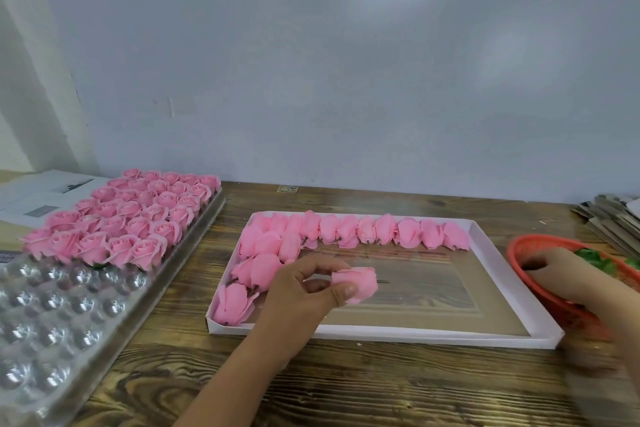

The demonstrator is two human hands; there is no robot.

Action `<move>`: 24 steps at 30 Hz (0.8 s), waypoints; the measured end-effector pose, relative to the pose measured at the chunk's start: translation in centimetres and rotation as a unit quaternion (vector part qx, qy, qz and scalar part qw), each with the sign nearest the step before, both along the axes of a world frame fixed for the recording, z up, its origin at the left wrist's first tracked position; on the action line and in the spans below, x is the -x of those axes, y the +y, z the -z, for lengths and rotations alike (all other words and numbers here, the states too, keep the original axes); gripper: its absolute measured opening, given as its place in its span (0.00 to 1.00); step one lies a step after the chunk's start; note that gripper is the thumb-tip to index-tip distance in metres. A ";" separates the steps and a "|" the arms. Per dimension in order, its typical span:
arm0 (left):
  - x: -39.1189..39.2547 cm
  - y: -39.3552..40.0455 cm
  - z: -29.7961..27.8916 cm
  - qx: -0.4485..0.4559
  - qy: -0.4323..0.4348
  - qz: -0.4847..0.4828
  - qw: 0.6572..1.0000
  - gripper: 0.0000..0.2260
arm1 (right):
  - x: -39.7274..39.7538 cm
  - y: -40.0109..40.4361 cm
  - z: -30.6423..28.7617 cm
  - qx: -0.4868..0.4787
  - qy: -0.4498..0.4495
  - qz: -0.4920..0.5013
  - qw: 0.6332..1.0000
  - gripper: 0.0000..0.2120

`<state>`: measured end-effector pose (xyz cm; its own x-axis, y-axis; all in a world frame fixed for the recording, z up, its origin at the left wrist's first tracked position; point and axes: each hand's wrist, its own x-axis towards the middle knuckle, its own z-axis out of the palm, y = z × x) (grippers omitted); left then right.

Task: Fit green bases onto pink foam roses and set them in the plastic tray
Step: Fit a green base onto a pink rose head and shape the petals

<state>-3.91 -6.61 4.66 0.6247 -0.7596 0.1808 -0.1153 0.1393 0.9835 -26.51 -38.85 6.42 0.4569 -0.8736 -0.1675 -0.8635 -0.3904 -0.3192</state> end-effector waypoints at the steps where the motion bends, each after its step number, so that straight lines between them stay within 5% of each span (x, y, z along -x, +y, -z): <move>1: 0.0 0.0 0.0 -0.001 0.001 0.000 1.000 0.12 | 0.2 -0.3 0.3 -0.001 0.006 -0.006 1.000 0.09; 10: 0.0 0.1 -0.1 0.009 0.014 -0.002 1.000 0.12 | 1.1 -1.4 0.8 0.068 0.026 0.020 0.997 0.06; 18: -0.1 0.1 -0.2 0.009 0.023 -0.003 1.000 0.11 | 1.5 -2.2 0.6 0.008 0.016 0.024 1.000 0.17; 24: -0.1 0.1 -0.1 0.004 0.020 -0.009 1.000 0.11 | 1.9 -3.1 1.3 0.150 0.000 0.107 0.983 0.12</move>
